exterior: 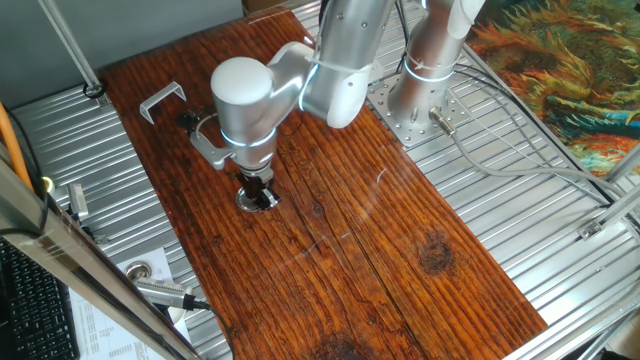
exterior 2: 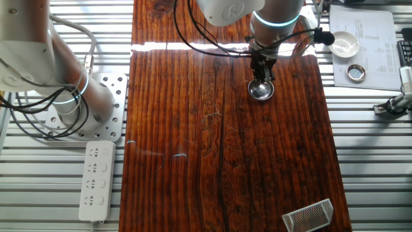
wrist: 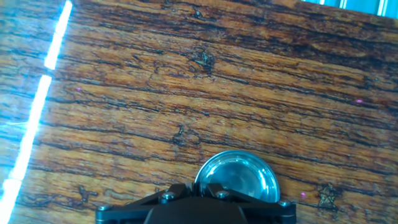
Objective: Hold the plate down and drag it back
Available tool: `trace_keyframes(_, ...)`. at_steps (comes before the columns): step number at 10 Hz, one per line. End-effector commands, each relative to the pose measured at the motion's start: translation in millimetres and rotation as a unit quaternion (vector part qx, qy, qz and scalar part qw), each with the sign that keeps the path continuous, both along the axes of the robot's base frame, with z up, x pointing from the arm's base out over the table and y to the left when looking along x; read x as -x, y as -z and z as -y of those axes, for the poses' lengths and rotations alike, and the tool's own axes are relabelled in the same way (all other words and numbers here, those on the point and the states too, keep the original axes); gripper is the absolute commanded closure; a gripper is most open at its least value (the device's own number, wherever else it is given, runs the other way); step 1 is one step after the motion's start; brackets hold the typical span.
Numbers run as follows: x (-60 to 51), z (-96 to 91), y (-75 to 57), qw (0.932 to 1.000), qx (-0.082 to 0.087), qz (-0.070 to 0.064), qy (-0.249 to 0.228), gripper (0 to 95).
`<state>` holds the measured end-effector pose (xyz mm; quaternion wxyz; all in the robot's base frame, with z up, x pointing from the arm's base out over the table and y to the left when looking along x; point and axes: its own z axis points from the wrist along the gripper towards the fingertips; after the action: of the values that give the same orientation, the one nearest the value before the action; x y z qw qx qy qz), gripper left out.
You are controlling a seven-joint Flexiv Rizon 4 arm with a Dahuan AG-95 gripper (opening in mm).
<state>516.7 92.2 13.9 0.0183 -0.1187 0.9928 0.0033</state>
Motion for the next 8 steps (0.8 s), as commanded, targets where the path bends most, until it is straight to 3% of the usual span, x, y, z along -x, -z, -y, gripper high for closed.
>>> trace_keyframes(1,-0.4,0.5,11.3,1.0,0.0,-0.001,0.0,95.0)
trace_keyframes(8,-0.4,0.5,11.3,0.9995,0.0,-0.011,-0.028,95.0)
